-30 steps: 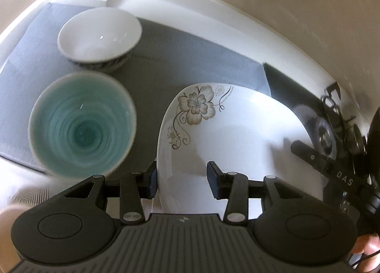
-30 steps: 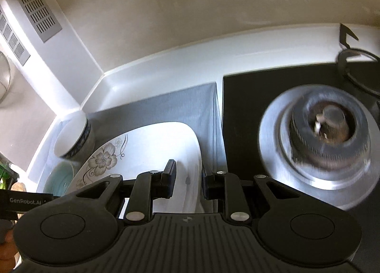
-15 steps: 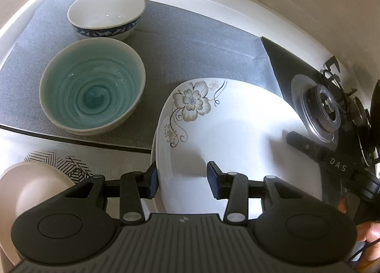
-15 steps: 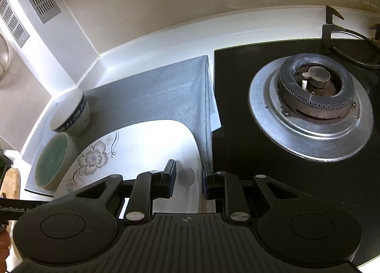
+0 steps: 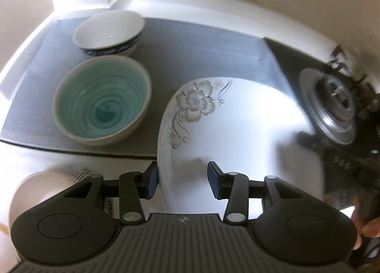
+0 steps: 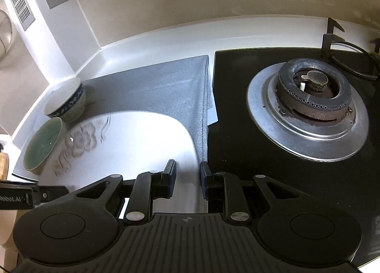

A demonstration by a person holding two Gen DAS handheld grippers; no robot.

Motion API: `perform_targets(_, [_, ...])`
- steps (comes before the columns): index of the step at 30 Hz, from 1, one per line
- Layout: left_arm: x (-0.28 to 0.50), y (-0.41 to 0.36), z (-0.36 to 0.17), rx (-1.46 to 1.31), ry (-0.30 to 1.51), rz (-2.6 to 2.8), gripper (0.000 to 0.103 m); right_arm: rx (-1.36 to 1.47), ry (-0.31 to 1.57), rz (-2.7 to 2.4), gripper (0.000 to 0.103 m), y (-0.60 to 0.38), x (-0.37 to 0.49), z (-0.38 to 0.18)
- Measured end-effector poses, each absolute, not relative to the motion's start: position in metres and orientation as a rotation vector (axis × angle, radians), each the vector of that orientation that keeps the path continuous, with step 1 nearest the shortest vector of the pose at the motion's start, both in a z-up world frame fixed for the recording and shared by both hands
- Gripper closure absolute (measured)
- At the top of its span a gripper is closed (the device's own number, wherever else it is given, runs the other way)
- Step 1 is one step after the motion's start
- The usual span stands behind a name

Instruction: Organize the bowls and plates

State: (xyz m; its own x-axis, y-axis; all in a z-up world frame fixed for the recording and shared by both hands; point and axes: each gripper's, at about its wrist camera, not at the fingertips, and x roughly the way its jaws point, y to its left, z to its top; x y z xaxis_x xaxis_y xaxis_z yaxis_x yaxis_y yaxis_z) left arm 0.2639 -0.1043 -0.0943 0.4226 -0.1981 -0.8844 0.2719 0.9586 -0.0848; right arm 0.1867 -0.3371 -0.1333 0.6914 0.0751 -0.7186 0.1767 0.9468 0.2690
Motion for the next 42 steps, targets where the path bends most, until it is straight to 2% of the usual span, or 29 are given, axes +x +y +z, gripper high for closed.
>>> perform_targets(2, [0.260,-0.104,-0.094,0.079,1.090,-0.303,0.055,0.329,0.809,-0.061,0.080,-0.336,0.188,-0.133])
perform_targets(4, [0.256,-0.105,-0.092,0.091,1.075,-0.311,0.049,0.318,0.808,-0.063,0.079,-0.334,0.188,-0.133])
perform_targets(9, [0.247,-0.105,-0.086,0.107,1.021,-0.319,0.017,0.300,0.810,-0.065,0.074,-0.329,0.188,-0.130])
perform_targets(13, [0.246,-0.105,-0.082,0.091,1.004,-0.352,0.015,0.309,0.820,-0.070,0.054,-0.327,0.188,-0.125])
perform_targets(15, [0.244,-0.105,-0.080,0.077,0.997,-0.369,0.006,0.311,0.819,-0.080,0.046,-0.328,0.186,-0.121])
perform_targets(17, [0.240,-0.104,-0.075,0.060,0.979,-0.386,0.002,0.308,0.818,-0.091,0.036,-0.327,0.182,-0.116])
perform_targets(18, [0.237,-0.103,-0.073,0.052,0.966,-0.400,0.000,0.308,0.819,-0.095,0.034,-0.327,0.180,-0.112])
perform_targets(22, [0.227,-0.098,-0.064,0.028,0.936,-0.440,0.000,0.305,0.824,-0.098,0.025,-0.324,0.169,-0.097])
perform_targets(29, [0.209,-0.072,-0.049,-0.039,0.918,-0.432,0.000,0.289,0.853,-0.080,0.019,-0.305,0.154,-0.075])
perform_targets(42, [0.172,0.054,-0.029,-0.151,0.887,-0.176,0.000,0.198,0.914,0.201,0.016,-0.207,0.162,-0.056])
